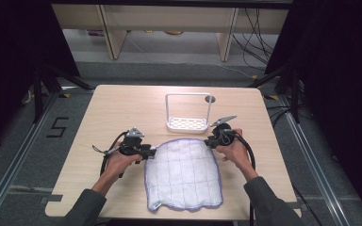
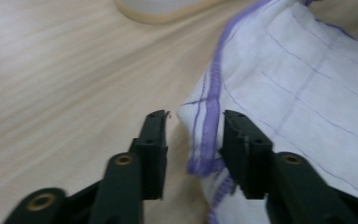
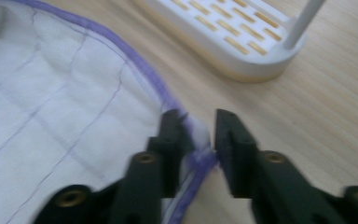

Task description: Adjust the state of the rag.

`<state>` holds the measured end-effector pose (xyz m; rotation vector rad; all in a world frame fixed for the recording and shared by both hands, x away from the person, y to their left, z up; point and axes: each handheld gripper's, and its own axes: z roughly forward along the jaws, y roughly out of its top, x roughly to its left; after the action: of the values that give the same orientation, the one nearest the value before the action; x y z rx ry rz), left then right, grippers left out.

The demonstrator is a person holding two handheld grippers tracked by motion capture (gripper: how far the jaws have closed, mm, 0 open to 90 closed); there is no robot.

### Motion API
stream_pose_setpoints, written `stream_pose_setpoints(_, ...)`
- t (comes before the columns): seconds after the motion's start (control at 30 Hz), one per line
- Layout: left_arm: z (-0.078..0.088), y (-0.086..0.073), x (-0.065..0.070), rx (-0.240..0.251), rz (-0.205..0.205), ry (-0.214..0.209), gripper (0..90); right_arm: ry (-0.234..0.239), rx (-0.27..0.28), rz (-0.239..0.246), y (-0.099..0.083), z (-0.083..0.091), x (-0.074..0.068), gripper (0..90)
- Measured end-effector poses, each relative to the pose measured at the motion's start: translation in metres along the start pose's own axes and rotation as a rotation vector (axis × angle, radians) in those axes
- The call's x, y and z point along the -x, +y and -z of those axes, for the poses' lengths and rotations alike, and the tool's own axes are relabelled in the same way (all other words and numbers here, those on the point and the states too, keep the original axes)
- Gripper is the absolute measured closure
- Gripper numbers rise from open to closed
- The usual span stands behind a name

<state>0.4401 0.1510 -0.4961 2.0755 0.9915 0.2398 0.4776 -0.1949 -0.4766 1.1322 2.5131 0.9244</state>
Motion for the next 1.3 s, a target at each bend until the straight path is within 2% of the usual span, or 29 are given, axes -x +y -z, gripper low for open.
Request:
stream_pose_setpoints(0.03,0.002,0.0,-0.002,0.004,0.017,0.031,53.0,-0.021,-0.027,-0.035,0.002,0.0,0.001,61.7)
stream_pose_setpoints(0.1,0.012,-0.001,-0.004,0.008,0.052,0.07,42.8,-0.047,-0.019,-0.053,0.003,0.002,-0.001,52.8)
stream_pose_setpoints(0.13,0.019,-0.004,-0.003,0.015,0.061,0.09,40.1,-0.057,0.006,-0.047,0.002,0.005,-0.002,49.1)
stream_pose_setpoints(0.17,0.027,-0.007,0.0,0.013,0.067,0.084,37.3,-0.066,0.005,-0.047,0.001,0.013,-0.005,47.2)
stream_pose_setpoints(0.23,0.04,-0.015,0.011,0.023,0.034,0.059,35.7,-0.059,0.045,-0.034,-0.005,0.03,-0.011,44.7)
stream_pose_setpoints(0.27,0.044,-0.019,0.016,0.025,0.034,0.049,34.7,-0.046,0.056,-0.041,-0.008,0.036,-0.013,43.6)
stream_pose_setpoints(0.33,0.052,-0.027,0.028,0.019,0.012,0.023,32.9,-0.041,0.082,-0.038,-0.014,0.043,-0.018,43.0)
stream_pose_setpoints(0.37,0.056,-0.033,0.036,0.019,0.013,0.007,32.9,-0.032,0.058,-0.043,-0.017,0.047,-0.022,42.9)
stream_pose_setpoints(0.4,0.057,-0.036,0.042,0.014,0.0,-0.004,32.9,-0.031,0.057,-0.02,-0.022,0.048,-0.025,42.5)
stream_pose_setpoints(0.47,0.06,-0.043,0.052,0.021,0.008,-0.025,32.9,-0.028,0.045,-0.014,-0.027,0.048,-0.029,42.4)
stream_pose_setpoints(0.5,0.063,-0.048,0.062,0.02,-0.001,-0.055,33.0,-0.029,0.046,-0.02,-0.031,0.047,-0.034,42.2)
stream_pose_setpoints(0.53,0.065,-0.052,0.069,0.021,-0.005,-0.072,33.6,-0.011,0.018,-0.002,-0.035,0.05,-0.04,41.5)
stream_pose_setpoints(0.57,0.066,-0.055,0.074,0.021,-0.019,-0.077,34.4,-0.004,0.021,-0.003,-0.04,0.052,-0.044,41.5)
stream_pose_setpoints(0.6,0.067,-0.058,0.082,0.028,-0.013,-0.092,34.6,0.001,0.036,0.0,-0.044,0.052,-0.047,41.6)
stream_pose_setpoints(0.63,0.069,-0.062,0.088,0.026,-0.02,-0.101,34.8,0.021,0.016,0.005,-0.048,0.055,-0.05,41.6)
stream_pose_setpoints(0.67,0.07,-0.064,0.093,0.042,-0.015,-0.118,35.7,0.025,0.028,0.005,-0.053,0.056,-0.053,41.6)
stream_pose_setpoints(0.73,0.077,-0.069,0.103,0.036,-0.033,-0.144,37.7,0.04,0.032,0.009,-0.063,0.062,-0.06,41.8)
stream_pose_setpoints(0.77,0.08,-0.071,0.108,0.042,-0.037,-0.156,38.6,0.054,0.015,0.011,-0.066,0.065,-0.063,41.9)
stream_pose_setpoints(0.8,0.081,-0.074,0.111,0.049,-0.04,-0.161,40.3,0.07,0.029,0.061,-0.07,0.066,-0.066,42.0)
stream_pose_setpoints(0.87,0.081,-0.08,0.116,0.051,-0.072,-0.151,45.8,0.088,0.035,0.079,-0.08,0.072,-0.074,42.3)
stream_pose_setpoints(0.9,0.079,-0.083,0.117,0.032,-0.084,-0.154,47.8,0.091,0.037,0.047,-0.085,0.076,-0.079,42.9)
stream_pose_setpoints(0.93,0.075,-0.085,0.117,0.027,-0.074,-0.169,48.8,0.093,0.049,0.074,-0.09,0.078,-0.081,43.3)
stream_pose_setpoints(1.0,0.069,-0.088,0.117,0.006,-0.084,-0.173,51.6,0.102,0.03,0.06,-0.097,0.081,-0.087,44.2)
stream_pose_setpoints(1.07,0.064,-0.091,0.119,-0.019,-0.101,-0.168,51.8,0.101,0.017,0.09,-0.105,0.085,-0.09,45.6)
stream_pose_setpoints(1.1,0.063,-0.092,0.12,-0.041,-0.116,-0.166,52.5,0.104,0.016,0.091,-0.108,0.085,-0.094,45.7)
stream_pose_setpoints(1.17,0.059,-0.093,0.122,-0.04,-0.157,-0.165,54.4,0.108,-0.014,0.122,-0.114,0.085,-0.094,47.4)
stream_pose_setpoints(1.23,0.058,-0.093,0.12,-0.074,-0.248,-0.145,61.7,0.112,-0.027,0.129,-0.119,0.08,-0.095,49.5)
stream_pose_setpoints(1.27,0.057,-0.093,0.12,-0.075,-0.268,-0.149,65.6,0.114,-0.037,0.136,-0.12,0.078,-0.095,50.3)
stream_pose_setpoints(1.3,0.056,-0.095,0.12,-0.072,-0.271,-0.151,71.0,0.128,-0.062,0.118,-0.121,0.077,-0.098,51.8)
